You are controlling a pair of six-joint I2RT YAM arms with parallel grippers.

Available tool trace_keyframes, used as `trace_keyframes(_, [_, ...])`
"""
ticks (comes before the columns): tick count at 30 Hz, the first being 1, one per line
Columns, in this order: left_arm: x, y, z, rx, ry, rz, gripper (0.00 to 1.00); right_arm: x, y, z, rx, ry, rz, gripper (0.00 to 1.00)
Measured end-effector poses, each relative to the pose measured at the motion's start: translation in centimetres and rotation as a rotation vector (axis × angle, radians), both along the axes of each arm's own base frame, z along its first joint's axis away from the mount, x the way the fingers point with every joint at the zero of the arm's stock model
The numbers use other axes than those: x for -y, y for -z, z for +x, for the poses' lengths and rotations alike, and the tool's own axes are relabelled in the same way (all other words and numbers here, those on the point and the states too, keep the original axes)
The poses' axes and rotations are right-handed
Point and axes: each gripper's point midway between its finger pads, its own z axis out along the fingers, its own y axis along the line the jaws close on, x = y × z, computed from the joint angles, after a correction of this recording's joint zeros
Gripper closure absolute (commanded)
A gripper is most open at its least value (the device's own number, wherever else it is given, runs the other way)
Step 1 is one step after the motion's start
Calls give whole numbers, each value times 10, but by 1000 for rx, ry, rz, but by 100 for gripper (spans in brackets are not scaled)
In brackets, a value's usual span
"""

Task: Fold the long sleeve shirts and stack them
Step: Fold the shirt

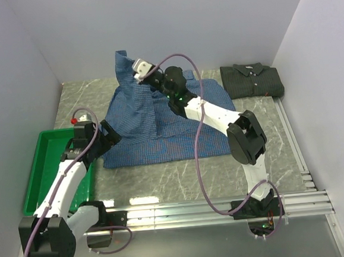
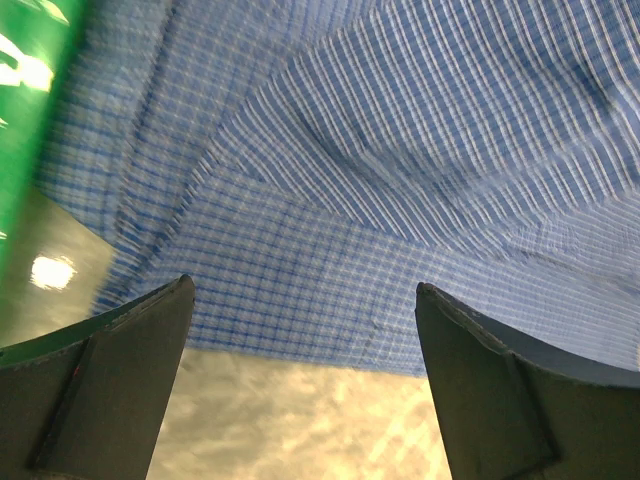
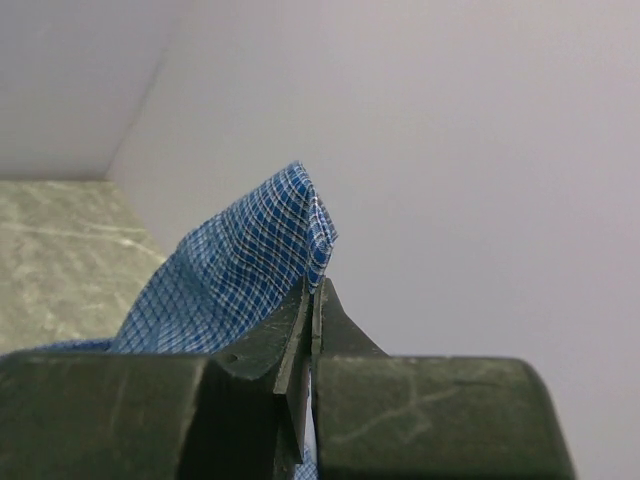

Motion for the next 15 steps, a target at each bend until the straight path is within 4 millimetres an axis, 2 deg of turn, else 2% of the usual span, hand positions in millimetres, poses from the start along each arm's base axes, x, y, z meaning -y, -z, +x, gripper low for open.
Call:
trace_keyframes(4, [11, 12, -4, -45, 7, -71, 1, -9, 23, -9, 12, -66, -58, 95])
trace_keyframes(9, [21, 35, -14, -101, -16, -154, 2, -12, 82, -28, -35, -148, -160, 93])
trace_keyframes(12, [24, 56, -27, -152, -46, -202, 2, -7, 118, -50, -80, -215, -236, 93])
trace_keyframes(15, [25, 76, -42, -209, -92, -233, 3, 5, 136, -80, -111, -278, -293, 93])
